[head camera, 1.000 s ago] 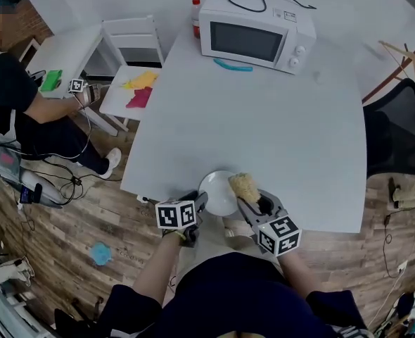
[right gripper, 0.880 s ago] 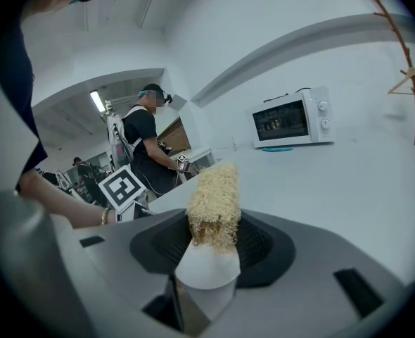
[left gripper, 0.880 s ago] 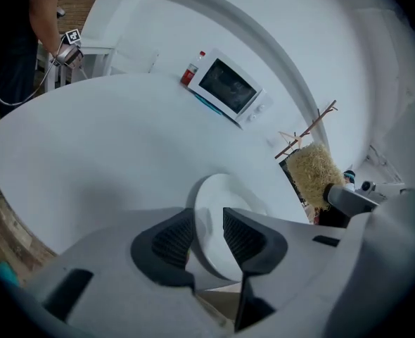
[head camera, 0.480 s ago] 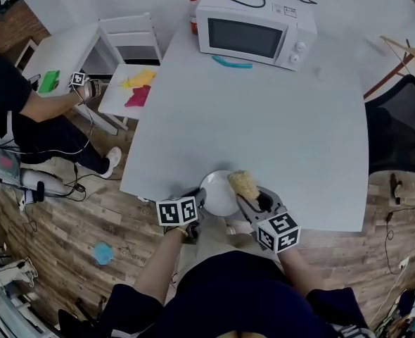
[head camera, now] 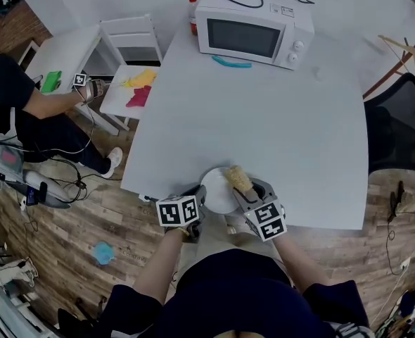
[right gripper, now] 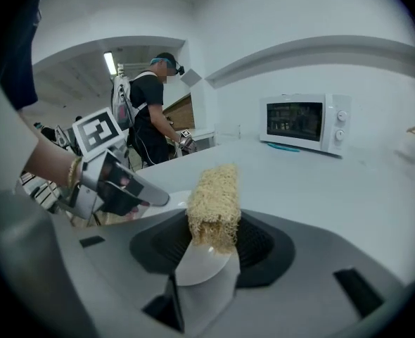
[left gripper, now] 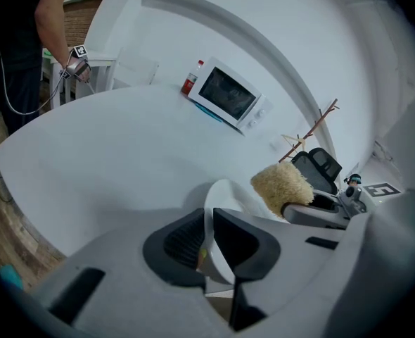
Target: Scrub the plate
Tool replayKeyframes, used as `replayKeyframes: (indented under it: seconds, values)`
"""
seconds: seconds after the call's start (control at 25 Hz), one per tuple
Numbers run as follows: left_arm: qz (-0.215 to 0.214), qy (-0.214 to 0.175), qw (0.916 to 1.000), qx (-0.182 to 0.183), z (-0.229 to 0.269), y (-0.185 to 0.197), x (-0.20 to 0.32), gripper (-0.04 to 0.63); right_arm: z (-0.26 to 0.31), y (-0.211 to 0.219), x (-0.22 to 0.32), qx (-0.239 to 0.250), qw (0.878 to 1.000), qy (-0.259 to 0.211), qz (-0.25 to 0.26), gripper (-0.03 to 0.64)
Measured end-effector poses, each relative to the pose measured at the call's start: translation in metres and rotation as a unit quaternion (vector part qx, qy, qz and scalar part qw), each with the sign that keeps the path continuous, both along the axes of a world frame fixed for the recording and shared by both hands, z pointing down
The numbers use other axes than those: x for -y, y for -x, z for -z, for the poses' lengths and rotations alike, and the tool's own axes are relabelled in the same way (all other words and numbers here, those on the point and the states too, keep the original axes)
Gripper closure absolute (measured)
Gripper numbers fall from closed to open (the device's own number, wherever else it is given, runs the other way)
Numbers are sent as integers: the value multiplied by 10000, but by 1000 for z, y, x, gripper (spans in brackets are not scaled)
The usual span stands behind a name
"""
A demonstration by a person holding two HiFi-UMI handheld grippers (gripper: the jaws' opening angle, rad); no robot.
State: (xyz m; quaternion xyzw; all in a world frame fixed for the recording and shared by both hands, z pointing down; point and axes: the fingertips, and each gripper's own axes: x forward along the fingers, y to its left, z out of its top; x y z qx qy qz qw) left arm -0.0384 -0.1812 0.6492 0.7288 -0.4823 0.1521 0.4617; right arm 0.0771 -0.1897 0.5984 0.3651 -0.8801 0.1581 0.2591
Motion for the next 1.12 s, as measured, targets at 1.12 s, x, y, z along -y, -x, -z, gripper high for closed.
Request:
replayKeyframes:
  seconds: [1.12]
  values:
    - [346,-184,9992,100,11,7,-3,551,-33,51,-63,358,9876,440,1461,440]
